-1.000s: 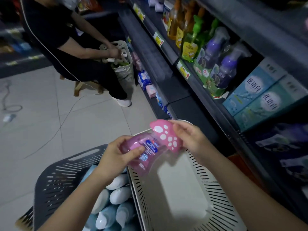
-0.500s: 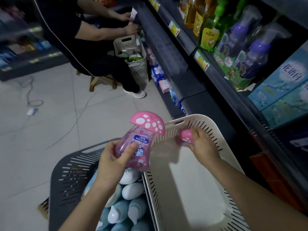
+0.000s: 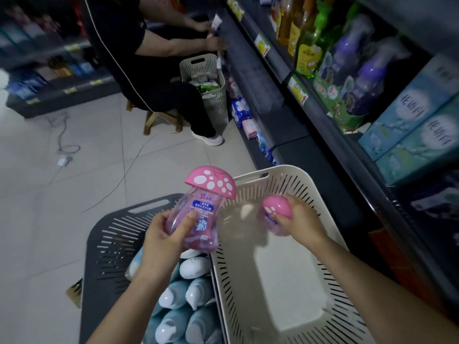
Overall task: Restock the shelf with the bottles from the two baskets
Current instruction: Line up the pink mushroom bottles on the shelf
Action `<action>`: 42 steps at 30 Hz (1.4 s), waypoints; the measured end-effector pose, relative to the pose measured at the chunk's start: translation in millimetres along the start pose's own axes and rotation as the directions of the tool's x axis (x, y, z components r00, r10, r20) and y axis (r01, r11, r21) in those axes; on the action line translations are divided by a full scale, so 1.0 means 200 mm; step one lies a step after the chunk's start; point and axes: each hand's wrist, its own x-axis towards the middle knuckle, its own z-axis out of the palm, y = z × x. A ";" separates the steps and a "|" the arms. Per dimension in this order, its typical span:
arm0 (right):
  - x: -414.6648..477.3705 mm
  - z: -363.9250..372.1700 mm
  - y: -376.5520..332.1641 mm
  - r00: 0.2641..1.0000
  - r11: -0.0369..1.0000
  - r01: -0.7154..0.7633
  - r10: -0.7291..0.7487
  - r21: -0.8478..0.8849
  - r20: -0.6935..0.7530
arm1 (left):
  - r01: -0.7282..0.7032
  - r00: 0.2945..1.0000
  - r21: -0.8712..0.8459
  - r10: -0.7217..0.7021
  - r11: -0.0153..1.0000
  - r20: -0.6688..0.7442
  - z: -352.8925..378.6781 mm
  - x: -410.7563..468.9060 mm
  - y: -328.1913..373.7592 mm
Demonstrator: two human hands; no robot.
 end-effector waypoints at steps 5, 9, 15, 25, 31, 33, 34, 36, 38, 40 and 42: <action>-0.23 -0.25 -0.15 0.999 0.986 -0.021 0.027 0.164 -0.037 | -0.066 0.998 0.020 0.067 0.998 -0.020 0.00 -0.18 0.18; -0.42 -0.49 -0.26 0.993 0.959 -0.014 0.048 0.283 -0.112 | -0.111 0.994 0.002 0.111 0.994 0.019 0.00 -0.34 0.35; -0.76 -0.82 -0.44 0.971 0.942 0.059 0.023 0.329 -0.239 | -0.169 0.973 -0.042 0.174 0.985 0.155 -0.01 -0.54 0.56; -1.63 -1.04 -0.71 0.794 0.952 0.040 0.155 0.304 -0.588 | -0.304 0.752 -0.206 0.367 0.930 0.548 -0.09 -0.86 0.78; -2.23 -1.04 -0.77 0.621 0.939 -0.068 0.305 0.338 -0.722 | -0.209 0.531 -0.255 0.328 0.944 0.782 -0.03 -1.22 0.78; -2.45 -1.05 -0.76 0.556 0.928 -0.114 0.355 0.354 -0.752 | -0.174 0.455 -0.270 0.320 0.947 0.831 0.01 -1.38 0.78; -2.56 -1.06 -0.75 0.522 0.921 -0.141 0.380 0.363 -0.763 | -0.160 0.417 -0.279 0.321 0.947 0.851 0.03 -1.46 0.78; -2.77 -1.08 -0.74 0.452 0.908 -0.187 0.418 0.375 -0.788 | -0.134 0.341 -0.281 0.310 0.950 0.887 0.07 -1.63 0.77; -2.99 -1.10 -0.74 0.389 0.896 -0.220 0.443 0.386 -0.807 | -0.113 0.255 -0.283 0.303 0.952 0.918 0.10 -1.81 0.76; -3.20 -1.11 -0.72 0.327 0.882 -0.239 0.466 0.405 -0.822 | -0.106 0.158 -0.283 0.297 0.953 0.942 0.13 -1.99 0.74; -3.39 -1.10 -0.69 0.272 0.870 -0.241 0.485 0.429 -0.831 | -0.101 0.079 -0.287 0.295 0.953 0.952 0.15 -2.16 0.74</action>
